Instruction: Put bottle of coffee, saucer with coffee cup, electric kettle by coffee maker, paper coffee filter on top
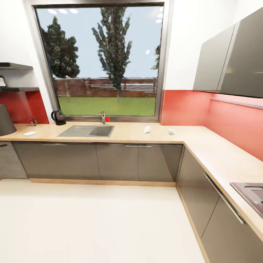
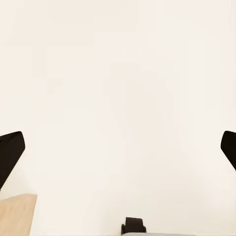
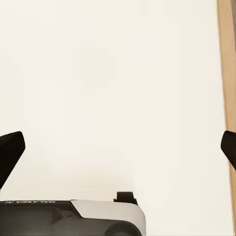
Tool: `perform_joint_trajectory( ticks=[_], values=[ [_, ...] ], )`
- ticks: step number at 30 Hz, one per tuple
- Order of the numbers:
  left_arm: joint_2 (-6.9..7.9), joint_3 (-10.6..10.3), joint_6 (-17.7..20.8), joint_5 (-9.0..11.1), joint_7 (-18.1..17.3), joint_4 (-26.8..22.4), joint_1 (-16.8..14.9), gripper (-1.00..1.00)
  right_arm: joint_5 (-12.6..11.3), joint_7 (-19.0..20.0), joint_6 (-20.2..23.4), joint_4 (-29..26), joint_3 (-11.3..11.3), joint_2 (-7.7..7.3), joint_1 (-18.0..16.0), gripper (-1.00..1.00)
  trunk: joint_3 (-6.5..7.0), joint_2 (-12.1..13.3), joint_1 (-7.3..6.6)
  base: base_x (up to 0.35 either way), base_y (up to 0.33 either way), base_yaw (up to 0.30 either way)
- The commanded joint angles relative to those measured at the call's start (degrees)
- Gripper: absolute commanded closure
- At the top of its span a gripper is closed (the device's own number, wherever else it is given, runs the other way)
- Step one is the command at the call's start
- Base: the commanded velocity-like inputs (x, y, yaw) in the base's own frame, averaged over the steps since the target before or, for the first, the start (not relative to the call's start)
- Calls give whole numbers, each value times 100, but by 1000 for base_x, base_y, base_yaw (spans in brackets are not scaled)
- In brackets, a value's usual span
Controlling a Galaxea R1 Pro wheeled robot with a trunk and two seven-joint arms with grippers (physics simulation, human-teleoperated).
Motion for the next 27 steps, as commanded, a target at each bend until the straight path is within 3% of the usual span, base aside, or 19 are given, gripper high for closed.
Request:
perform_joint_trajectory(
  ticks=[1,27],
  values=[
    [-1,3,-18,30,-2,6,-2,-100,3,-2,-18,3,-2,0,-1,-100,-1,-3,5,336,0,0],
    [-1,0,-18,30,0,4,-2,-100,3,-2,-18,9,-2,0,-1,-100,-1,-3,5,336,0,0]
  ],
)
